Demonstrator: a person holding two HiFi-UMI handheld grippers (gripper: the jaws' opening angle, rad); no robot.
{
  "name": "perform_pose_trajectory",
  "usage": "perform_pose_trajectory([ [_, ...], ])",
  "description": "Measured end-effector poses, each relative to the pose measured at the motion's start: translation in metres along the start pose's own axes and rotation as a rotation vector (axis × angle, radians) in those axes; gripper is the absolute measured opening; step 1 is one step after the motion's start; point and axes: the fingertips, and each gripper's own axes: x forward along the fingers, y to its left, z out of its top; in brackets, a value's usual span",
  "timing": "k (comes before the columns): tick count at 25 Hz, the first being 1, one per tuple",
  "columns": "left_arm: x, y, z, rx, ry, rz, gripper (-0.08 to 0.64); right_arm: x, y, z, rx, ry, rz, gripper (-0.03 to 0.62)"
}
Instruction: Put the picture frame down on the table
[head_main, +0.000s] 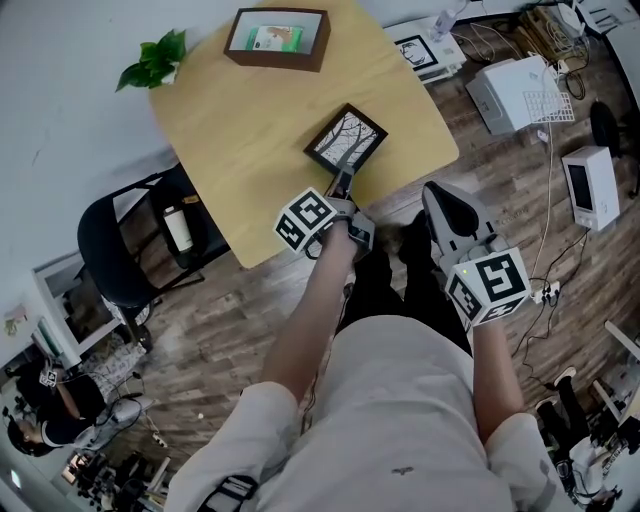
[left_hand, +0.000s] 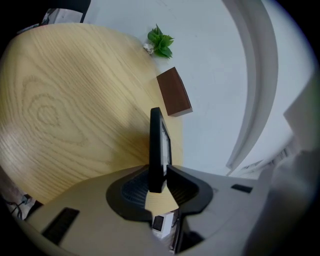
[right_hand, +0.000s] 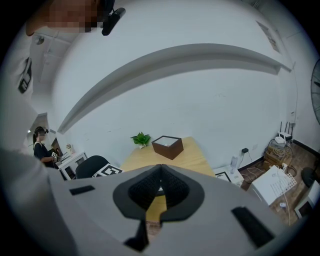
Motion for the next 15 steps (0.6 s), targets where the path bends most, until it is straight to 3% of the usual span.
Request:
perform_pose_trajectory([
  [6, 0.002, 0.011, 0.003, 0.088, -0.007, 0.065, 0.106, 0.004, 0.003, 0.000, -0.003, 0.012, 0.008, -0.002],
  [15, 0.000, 0.030, 0.005, 0.114, -0.021, 0.137, 0.118, 0.004, 0.006, -0.002, -0.004, 0.025, 0.012, -0.002],
])
